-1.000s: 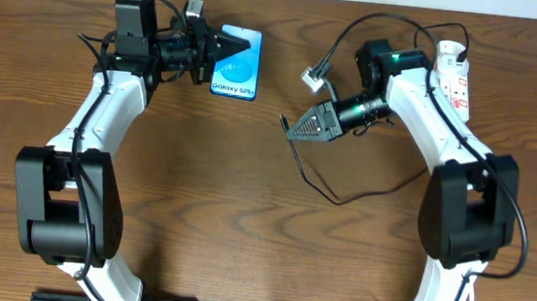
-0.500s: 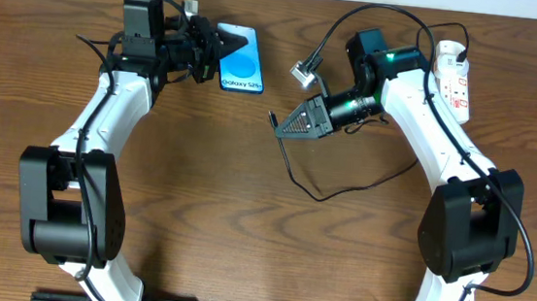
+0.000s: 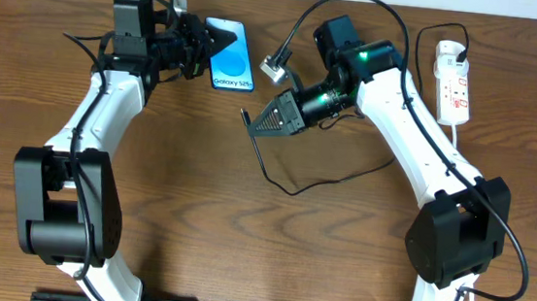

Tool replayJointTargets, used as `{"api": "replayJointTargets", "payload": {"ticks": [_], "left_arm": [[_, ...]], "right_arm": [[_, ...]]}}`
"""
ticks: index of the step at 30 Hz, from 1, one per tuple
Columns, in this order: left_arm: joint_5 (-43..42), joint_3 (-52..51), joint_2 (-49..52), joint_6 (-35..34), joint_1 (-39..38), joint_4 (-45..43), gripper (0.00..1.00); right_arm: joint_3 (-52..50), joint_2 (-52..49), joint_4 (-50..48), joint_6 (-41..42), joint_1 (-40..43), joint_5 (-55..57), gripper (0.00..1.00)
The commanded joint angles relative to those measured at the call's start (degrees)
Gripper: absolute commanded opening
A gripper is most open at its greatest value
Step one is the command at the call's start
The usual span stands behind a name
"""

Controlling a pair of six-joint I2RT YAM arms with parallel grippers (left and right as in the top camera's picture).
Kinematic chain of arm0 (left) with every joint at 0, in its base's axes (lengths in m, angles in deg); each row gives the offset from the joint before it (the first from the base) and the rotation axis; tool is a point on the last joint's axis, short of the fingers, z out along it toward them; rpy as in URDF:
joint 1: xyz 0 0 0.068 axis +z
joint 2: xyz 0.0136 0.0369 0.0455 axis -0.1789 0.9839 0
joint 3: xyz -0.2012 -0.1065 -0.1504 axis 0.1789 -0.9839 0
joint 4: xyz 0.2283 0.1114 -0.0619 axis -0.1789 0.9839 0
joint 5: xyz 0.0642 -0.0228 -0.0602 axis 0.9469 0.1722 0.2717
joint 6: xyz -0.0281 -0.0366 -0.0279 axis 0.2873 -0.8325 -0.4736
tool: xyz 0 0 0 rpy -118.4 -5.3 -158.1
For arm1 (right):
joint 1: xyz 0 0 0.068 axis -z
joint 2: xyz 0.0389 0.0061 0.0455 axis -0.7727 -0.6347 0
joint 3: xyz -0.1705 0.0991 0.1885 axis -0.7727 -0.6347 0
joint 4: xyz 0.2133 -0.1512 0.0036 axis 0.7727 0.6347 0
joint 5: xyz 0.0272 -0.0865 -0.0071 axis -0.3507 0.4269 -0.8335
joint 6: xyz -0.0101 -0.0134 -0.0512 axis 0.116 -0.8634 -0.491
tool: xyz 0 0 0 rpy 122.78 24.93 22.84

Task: Plug charger to phone and switch on socket
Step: 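Move the cable tip toward the phone's bottom port held by left gripper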

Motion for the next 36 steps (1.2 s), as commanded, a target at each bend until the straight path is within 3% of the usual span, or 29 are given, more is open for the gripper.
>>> {"api": "replayJointTargets", "payload": {"ticks": [1, 11, 36], "left_arm": [[-0.4, 0.7, -0.2, 1.0, 0.2, -0.3, 0.07], [-2.5, 0.7, -0.2, 1.0, 0.2, -0.5, 0.07], [-5.0, 0.7, -0.2, 2.5, 0.2, -1.6, 0.07]], "right_arm": [[1.4, 1.1, -0.4, 4.1, -1.0, 2.4, 0.01], [1.3, 1.1, -3.1, 7.7, -2.9, 7.5, 0.01], [1.3, 0.5, -9.0, 14.2, -2.8, 8.0, 0.01]]}}
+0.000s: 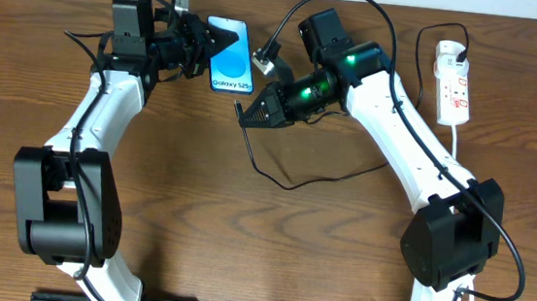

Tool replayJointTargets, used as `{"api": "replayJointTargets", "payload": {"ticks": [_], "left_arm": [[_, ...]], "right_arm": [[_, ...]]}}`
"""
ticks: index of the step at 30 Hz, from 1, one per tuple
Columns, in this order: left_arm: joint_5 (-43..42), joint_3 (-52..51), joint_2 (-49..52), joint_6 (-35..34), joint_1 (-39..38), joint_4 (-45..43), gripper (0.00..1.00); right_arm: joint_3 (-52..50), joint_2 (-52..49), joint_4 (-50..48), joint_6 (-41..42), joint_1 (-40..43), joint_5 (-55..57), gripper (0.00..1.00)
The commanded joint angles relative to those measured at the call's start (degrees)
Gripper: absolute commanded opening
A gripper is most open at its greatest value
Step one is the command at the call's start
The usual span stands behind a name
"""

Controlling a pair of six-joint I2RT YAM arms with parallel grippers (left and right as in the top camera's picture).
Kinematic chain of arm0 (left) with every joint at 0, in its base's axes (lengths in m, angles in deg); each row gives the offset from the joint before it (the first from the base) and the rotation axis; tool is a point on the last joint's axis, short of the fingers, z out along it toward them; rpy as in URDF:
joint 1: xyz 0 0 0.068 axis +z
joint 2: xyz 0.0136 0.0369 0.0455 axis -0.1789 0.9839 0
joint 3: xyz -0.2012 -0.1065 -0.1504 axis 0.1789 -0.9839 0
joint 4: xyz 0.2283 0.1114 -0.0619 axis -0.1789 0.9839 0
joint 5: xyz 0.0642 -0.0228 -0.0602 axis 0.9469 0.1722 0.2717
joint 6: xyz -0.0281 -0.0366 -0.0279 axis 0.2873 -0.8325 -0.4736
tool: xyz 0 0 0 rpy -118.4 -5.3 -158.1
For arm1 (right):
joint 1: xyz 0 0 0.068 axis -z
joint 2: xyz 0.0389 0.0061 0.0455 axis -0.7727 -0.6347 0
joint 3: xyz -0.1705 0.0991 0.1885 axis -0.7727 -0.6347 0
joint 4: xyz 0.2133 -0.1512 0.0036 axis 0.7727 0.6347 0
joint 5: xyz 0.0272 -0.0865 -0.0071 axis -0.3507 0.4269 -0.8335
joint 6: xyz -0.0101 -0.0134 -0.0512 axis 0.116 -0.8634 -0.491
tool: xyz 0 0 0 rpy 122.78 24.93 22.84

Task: Plug charger to phone and switch on socket
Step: 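Move the cable tip toward the phone's bottom port held by left gripper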

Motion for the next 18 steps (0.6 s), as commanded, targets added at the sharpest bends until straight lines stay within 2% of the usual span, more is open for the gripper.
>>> {"api": "replayJointTargets", "payload": {"ticks": [1, 18], "left_arm": [[-2.2, 0.7, -0.2, 0.8, 0.1, -0.7, 0.07], [-2.2, 0.7, -0.2, 1.6, 0.1, -0.7, 0.07]], "right_arm": [[1.0, 0.4, -0.5, 1.3, -0.2, -0.6, 0.01], [0.9, -0.4, -1.8, 2.4, -0.7, -0.6, 0.01]]}}
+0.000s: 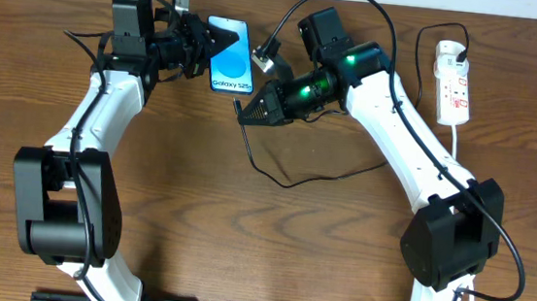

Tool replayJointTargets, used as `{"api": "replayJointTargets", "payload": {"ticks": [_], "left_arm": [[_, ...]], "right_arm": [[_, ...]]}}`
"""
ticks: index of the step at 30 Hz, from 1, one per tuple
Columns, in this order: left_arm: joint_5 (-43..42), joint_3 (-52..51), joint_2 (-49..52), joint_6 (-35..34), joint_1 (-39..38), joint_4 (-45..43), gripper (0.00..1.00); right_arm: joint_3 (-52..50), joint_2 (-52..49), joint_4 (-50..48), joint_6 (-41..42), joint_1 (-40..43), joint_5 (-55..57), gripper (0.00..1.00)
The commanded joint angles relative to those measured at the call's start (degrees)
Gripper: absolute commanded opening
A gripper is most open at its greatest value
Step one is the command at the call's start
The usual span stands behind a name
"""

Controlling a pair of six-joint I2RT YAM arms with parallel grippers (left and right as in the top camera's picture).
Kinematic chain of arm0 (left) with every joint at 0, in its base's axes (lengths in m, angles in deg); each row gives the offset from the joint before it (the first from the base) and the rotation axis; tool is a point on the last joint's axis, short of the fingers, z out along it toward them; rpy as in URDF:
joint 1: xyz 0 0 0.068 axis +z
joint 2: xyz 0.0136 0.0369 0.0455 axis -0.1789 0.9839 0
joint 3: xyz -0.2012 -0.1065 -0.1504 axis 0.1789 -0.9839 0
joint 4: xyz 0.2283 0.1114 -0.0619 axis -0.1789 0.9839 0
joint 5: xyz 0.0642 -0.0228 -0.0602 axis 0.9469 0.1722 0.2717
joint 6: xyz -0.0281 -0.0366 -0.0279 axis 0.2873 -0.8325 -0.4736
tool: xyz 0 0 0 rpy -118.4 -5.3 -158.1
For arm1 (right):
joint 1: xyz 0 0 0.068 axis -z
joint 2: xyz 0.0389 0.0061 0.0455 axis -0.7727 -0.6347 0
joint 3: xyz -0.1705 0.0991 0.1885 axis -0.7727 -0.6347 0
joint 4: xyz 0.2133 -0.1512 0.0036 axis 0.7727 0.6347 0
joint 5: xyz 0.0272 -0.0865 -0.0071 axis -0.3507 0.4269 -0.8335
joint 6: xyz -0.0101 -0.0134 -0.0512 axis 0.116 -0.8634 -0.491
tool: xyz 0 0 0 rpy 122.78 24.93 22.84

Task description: Plug charger to phone and switch on socket

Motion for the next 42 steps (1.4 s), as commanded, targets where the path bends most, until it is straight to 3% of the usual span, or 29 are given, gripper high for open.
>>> {"api": "replayJointTargets", "payload": {"ticks": [1, 42], "left_arm": [[-1.8, 0.7, -0.2, 1.7, 0.1, -0.6, 0.07], [-3.1, 0.7, -0.2, 1.6, -0.1, -3.6, 0.07]], "right_arm": [[0.9, -0.4, -0.4, 1.4, -0.6, -0.7, 0.01], [0.6, -0.4, -2.2, 4.6, -1.7, 1.5, 0.01]]}}
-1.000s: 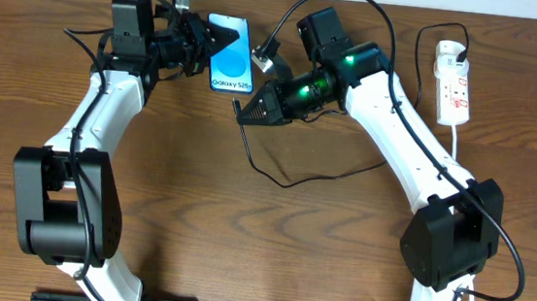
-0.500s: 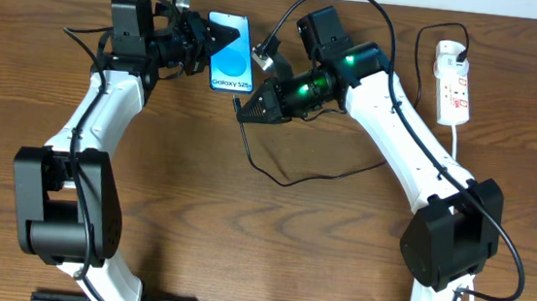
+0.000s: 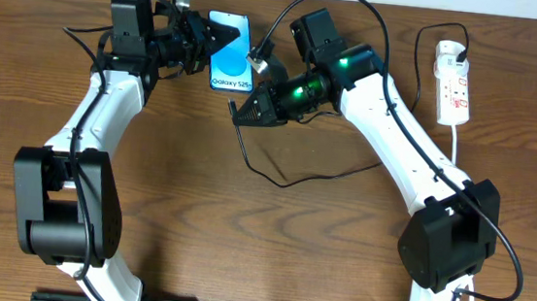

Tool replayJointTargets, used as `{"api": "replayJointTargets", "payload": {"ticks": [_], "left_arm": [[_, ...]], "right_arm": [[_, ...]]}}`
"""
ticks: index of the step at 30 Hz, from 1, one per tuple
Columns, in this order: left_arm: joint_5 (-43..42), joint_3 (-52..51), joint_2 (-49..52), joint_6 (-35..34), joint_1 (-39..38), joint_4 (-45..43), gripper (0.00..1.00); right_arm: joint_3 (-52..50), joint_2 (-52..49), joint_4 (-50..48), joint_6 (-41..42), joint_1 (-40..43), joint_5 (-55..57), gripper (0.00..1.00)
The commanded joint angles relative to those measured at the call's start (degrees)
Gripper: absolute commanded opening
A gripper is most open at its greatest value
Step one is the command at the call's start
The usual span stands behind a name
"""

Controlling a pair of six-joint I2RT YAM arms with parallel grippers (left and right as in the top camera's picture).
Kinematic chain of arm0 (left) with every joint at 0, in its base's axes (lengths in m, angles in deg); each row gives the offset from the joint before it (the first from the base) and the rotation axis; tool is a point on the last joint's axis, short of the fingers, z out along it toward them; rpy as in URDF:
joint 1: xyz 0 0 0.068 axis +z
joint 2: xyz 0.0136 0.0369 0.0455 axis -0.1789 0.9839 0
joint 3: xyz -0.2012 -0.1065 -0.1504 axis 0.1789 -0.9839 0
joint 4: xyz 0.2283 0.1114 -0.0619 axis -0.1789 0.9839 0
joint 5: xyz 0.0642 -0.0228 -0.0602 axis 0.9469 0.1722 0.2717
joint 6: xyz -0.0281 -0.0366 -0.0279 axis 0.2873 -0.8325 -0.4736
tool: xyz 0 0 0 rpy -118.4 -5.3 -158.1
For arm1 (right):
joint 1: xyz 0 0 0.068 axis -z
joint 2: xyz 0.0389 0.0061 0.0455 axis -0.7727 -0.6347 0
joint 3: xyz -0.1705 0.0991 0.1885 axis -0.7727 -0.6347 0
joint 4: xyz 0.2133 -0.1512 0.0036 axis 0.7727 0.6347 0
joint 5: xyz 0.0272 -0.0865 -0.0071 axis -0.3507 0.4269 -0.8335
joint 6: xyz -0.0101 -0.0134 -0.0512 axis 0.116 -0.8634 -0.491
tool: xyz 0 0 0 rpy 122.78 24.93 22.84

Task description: Plug charger to phone and switch on socket

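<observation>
The phone (image 3: pixel 232 60) lies at the back of the table, its blue screen lit and facing up. My left gripper (image 3: pixel 217 39) comes in from the left and its dark fingers overlap the phone's left edge, apparently shut on it. My right gripper (image 3: pixel 239 113) sits just below the phone's lower right corner, shut on the plug end of the black charger cable (image 3: pixel 280 183), which loops away over the table. The plug itself is hidden between the fingers. The white socket strip (image 3: pixel 453 87) with red switches lies at the far right, a plug seated in its top outlet.
The right arm (image 3: pixel 389 112) reaches across the table from the right. A white connector (image 3: pixel 257 62) on its wrist hangs close to the phone's right edge. The white lead (image 3: pixel 456 147) from the strip runs down toward the right arm's base.
My right gripper has shifted a little further left and up with the cable end, closer to the phone's bottom edge. The left gripper and the phone have moved slightly toward the back.
My right gripper held the cable end below and to the right of the phone while the left gripper kept hold of the phone's left edge. At each later moment the right gripper stood further left, and it now sits just under the phone's bottom edge.
</observation>
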Motion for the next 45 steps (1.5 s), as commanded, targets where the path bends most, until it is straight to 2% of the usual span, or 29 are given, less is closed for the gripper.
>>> {"api": "replayJointTargets", "payload": {"ticks": [1, 22, 45], "left_arm": [[-2.0, 0.7, -0.2, 0.5, -0.1, -0.5, 0.07], [-2.2, 0.7, -0.2, 0.6, -0.1, -0.5, 0.07], [-2.7, 0.7, -0.2, 0.9, -0.1, -3.1, 0.07]], "right_arm": [[0.6, -0.4, -0.8, 1.8, -0.3, -0.2, 0.01], [0.6, -0.4, -3.8, 7.1, -0.2, 1.1, 0.01], [0.5, -2.1, -4.0, 7.5, 0.3, -1.8, 0.01]]}}
